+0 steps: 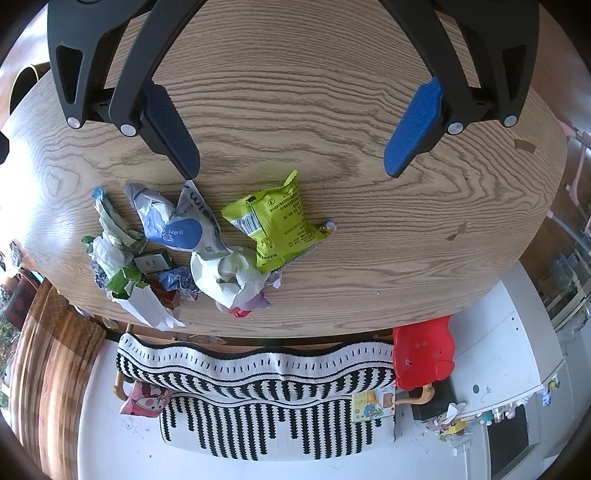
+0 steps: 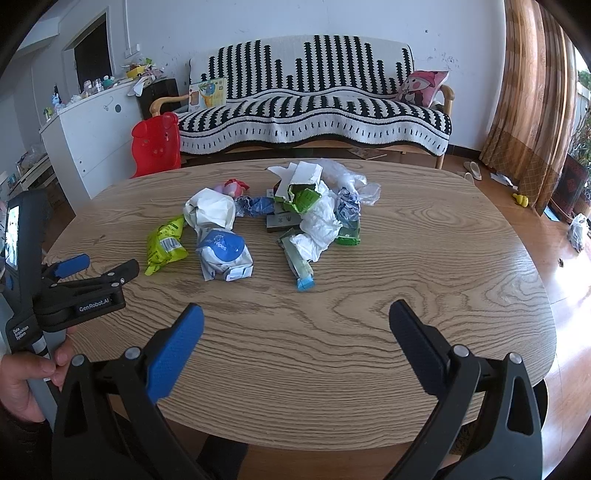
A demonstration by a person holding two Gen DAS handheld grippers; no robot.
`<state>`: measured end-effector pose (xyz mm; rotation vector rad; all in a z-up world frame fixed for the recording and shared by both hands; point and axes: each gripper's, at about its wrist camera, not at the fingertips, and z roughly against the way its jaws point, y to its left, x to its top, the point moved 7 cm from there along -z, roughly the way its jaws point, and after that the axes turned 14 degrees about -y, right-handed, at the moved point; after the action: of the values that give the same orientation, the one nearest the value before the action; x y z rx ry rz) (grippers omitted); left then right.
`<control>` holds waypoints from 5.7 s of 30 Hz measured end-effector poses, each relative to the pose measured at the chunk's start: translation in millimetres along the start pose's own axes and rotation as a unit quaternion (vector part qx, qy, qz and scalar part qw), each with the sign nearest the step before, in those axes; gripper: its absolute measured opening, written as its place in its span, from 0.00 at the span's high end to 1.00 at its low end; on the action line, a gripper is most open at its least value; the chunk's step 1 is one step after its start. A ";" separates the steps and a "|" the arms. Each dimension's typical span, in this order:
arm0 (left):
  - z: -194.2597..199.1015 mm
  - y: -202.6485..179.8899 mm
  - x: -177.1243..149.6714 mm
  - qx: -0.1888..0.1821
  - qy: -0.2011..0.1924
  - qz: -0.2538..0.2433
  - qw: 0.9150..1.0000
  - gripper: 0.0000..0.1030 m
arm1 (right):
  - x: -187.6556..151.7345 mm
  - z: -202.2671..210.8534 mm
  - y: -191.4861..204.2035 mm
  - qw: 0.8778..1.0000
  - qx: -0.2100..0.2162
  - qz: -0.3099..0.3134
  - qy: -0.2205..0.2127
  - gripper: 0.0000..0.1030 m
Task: Collect trash
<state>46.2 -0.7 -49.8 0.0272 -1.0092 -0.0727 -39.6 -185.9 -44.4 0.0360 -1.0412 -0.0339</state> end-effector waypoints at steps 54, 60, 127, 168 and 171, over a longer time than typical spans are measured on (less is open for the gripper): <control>-50.9 29.1 14.6 -0.023 0.047 0.078 0.996 0.50 | 2.3 -132.9 70.2 0.995 0.071 0.008 0.068 0.06; -52.0 32.2 19.5 -0.024 0.052 0.090 0.994 0.50 | -0.1 -177.5 85.7 0.995 0.054 0.030 0.075 0.06; 119.7 -617.1 -148.3 -0.502 0.100 -0.217 0.831 0.19 | -225.9 161.9 -504.5 0.876 -0.309 -0.360 0.087 0.58; -146.7 34.0 8.9 -0.090 0.061 -0.047 0.993 0.11 | -19.1 -142.4 -19.1 0.993 0.054 -0.044 0.100 0.19; -158.5 30.4 6.0 -0.096 0.066 -0.064 0.991 0.11 | -24.5 -159.9 -12.7 0.992 0.047 -0.029 0.114 0.25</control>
<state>184.9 27.5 -127.4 -0.0775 -0.8636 -0.2813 85.9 -195.2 -146.8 0.1520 -0.8126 -0.0333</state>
